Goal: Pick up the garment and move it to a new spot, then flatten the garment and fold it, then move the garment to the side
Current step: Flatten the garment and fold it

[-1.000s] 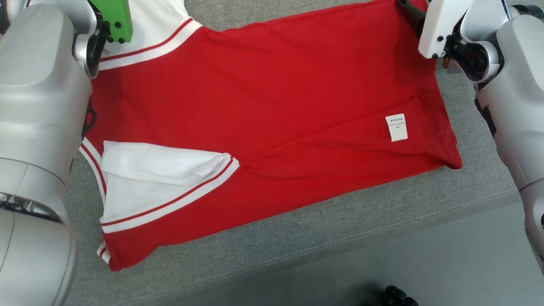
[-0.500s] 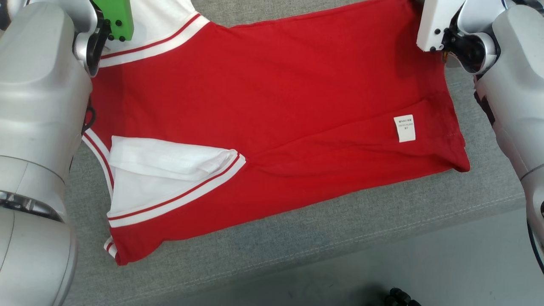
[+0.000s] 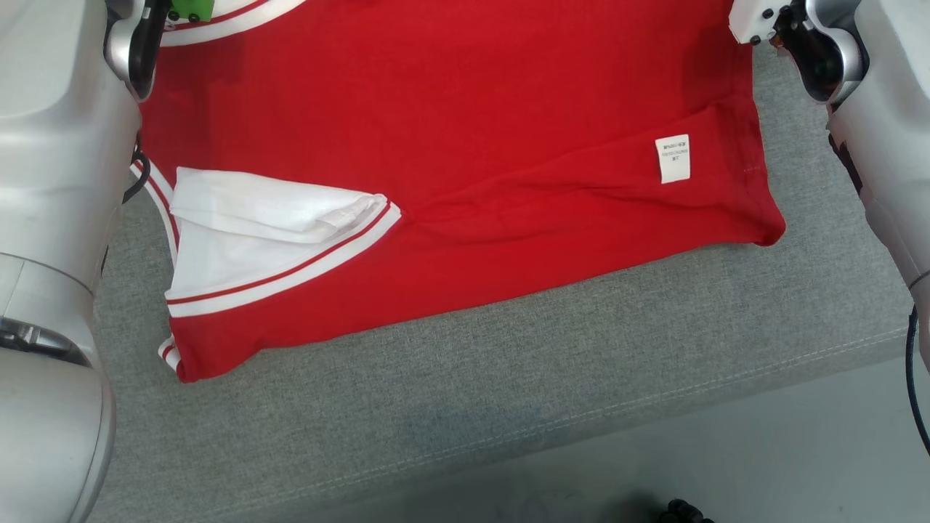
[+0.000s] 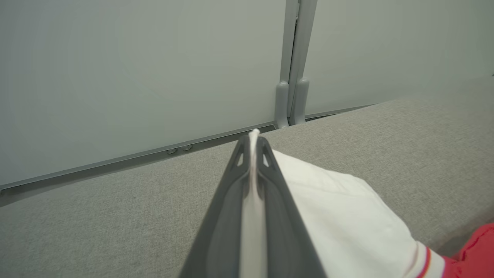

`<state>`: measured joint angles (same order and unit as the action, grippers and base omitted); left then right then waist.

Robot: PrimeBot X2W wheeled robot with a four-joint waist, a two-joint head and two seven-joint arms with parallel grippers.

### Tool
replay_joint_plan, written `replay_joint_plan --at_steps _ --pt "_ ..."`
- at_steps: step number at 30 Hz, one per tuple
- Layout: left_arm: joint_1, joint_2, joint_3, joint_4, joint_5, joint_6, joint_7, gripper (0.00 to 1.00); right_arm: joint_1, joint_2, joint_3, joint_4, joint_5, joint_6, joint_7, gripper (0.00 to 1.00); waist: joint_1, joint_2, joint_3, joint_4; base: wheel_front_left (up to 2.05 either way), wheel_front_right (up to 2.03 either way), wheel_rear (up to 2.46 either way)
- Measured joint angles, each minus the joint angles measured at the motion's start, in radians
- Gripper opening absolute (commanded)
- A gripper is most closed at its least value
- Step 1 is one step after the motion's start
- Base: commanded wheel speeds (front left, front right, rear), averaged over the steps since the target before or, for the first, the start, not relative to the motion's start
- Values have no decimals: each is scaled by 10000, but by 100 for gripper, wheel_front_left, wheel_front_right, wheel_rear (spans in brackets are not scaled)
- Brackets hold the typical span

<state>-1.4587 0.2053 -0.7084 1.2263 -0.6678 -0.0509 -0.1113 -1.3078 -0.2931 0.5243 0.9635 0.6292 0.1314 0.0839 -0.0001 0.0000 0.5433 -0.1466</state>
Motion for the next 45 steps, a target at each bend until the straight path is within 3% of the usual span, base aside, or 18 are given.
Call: replay_joint_plan --at_steps 8,14,19,24,34,38,44,45 --pt "769 52 387 -456 -723 -633 -671 0 717 -297 431 -128 840 0 -1227 0 0 0 -392 149 0 0 0" --pt "2637 479 531 -1616 -1407 -763 -924 0 2256 -1208 892 -826 1691 0 -1802 0 0 0 -986 360 0 0 0" --pt "4563 882 646 -3384 -1981 -765 -903 0 3486 -1866 1131 -1501 2245 0 -2125 0 0 0 -1553 594 0 0 0" --pt "6723 1425 685 -5653 -2395 44 -211 0 4387 -2184 1358 -2098 2510 0 -2115 0 -1 0 -2051 804 0 0 0" --pt "9923 2460 876 -10627 -3080 2301 832 0 5002 -2303 1553 -2140 2196 0 -1948 0 -1 0 -2261 1014 0 0 0" --pt "10365 2671 851 -11476 -3101 2765 988 0 5052 -2144 1505 -1687 2036 0 -1825 0 0 0 -2170 1068 0 0 0" --pt "10541 2667 656 -11469 -2941 3066 1053 0 5210 -1707 1469 -782 1852 0 -1758 0 0 0 -2101 1076 0 0 0" --pt "10544 2637 635 -11396 -2930 3066 1028 12 5212 -1634 1469 -708 1852 0 -1806 0 0 0 -2103 1062 0 0 0"
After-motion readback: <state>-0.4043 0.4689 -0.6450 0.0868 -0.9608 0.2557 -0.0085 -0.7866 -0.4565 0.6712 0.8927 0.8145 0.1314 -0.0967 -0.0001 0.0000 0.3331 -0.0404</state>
